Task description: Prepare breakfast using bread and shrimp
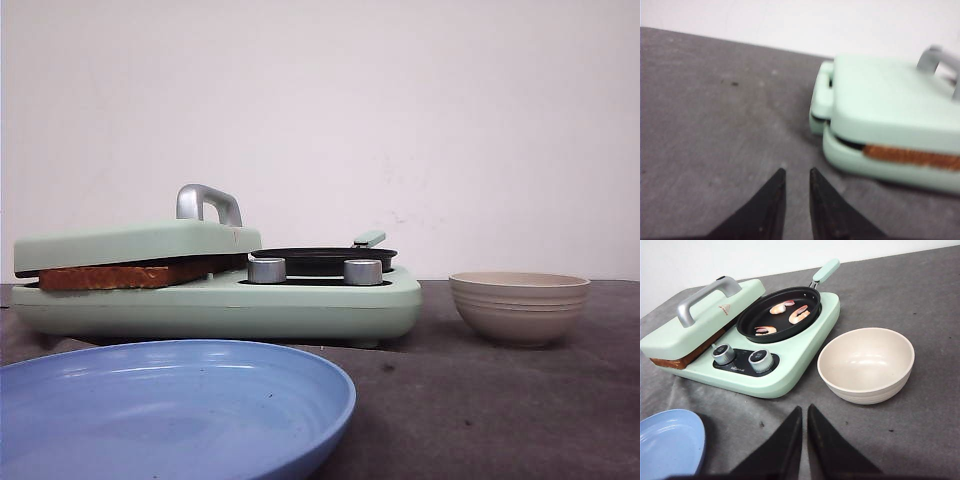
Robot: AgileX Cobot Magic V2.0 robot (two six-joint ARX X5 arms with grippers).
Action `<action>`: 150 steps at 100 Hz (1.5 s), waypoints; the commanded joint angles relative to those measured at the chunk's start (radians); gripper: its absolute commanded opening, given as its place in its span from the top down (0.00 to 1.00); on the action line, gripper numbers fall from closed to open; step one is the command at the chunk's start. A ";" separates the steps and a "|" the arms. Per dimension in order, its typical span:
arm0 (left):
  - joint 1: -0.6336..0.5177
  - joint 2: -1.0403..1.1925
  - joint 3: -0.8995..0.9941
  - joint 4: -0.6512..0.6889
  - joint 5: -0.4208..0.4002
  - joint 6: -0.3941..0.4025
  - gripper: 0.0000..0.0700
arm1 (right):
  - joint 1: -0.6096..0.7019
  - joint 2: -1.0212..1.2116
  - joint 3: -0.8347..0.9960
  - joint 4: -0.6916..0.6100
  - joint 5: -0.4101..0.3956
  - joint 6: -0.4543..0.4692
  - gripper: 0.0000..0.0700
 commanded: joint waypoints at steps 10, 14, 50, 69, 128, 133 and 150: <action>0.000 0.001 -0.015 -0.011 0.003 0.113 1.00 | 0.004 0.001 0.009 0.010 0.000 0.006 0.99; 0.000 0.004 -0.015 -0.011 0.003 0.119 1.00 | 0.004 0.001 0.009 0.011 0.000 0.006 0.99; 0.000 0.012 -0.015 -0.011 0.003 0.059 1.00 | 0.004 0.001 0.009 0.011 0.000 0.006 0.99; 0.000 0.012 -0.015 -0.008 0.003 0.056 1.00 | 0.004 0.001 0.009 0.011 0.000 0.006 0.99; 0.000 0.012 -0.015 -0.008 0.003 0.056 1.00 | 0.004 0.000 0.009 0.010 0.000 0.006 0.99; 0.000 0.012 -0.015 -0.008 0.003 0.056 1.00 | 0.004 -0.016 0.009 0.009 0.000 0.006 0.99; 0.000 0.012 -0.015 -0.007 0.003 0.056 1.00 | 0.005 -0.082 0.008 0.010 0.066 -0.047 0.99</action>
